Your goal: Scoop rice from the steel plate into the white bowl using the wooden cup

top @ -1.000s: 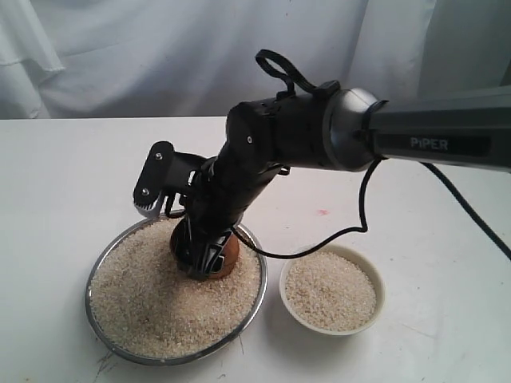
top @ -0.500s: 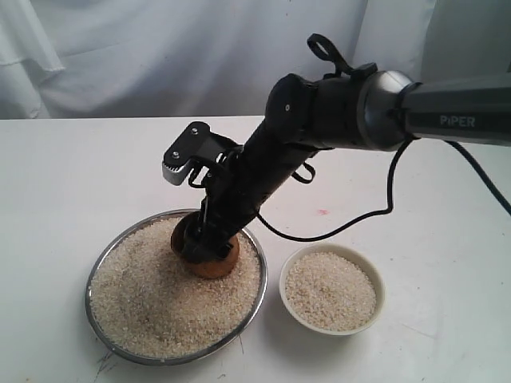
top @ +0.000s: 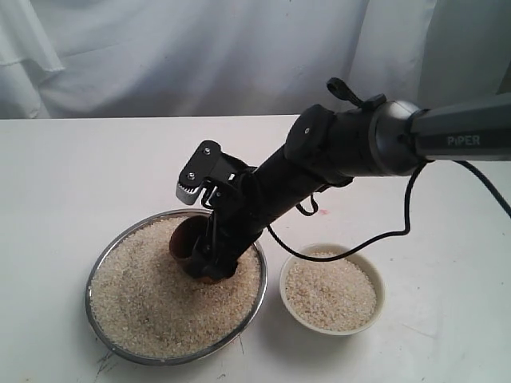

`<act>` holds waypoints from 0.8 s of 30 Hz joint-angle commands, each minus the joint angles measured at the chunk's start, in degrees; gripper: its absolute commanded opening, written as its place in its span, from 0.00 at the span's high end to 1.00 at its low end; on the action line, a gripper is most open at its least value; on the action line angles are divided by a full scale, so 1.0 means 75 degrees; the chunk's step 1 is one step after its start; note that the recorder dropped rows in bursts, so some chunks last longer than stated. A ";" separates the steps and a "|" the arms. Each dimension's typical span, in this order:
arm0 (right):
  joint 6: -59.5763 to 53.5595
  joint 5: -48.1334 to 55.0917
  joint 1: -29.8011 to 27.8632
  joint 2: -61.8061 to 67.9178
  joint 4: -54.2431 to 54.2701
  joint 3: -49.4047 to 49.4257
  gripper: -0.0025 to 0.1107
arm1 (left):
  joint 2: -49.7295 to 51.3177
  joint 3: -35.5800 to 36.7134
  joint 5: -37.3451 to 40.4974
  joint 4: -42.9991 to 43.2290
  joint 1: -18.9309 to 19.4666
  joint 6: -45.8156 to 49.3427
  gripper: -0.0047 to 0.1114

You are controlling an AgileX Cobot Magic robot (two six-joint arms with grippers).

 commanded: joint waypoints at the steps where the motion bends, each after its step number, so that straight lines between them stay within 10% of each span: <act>1: -0.0321 0.0230 -0.0220 -0.0056 0.0126 0.0056 0.28 | -0.0032 0.0037 -0.0053 -0.0012 0.0014 -0.0005 0.96; 24: -0.1568 0.0684 -0.0422 0.0285 0.1250 0.0062 0.28 | -0.0032 0.0037 -0.0053 -0.0012 0.0014 -0.0005 0.96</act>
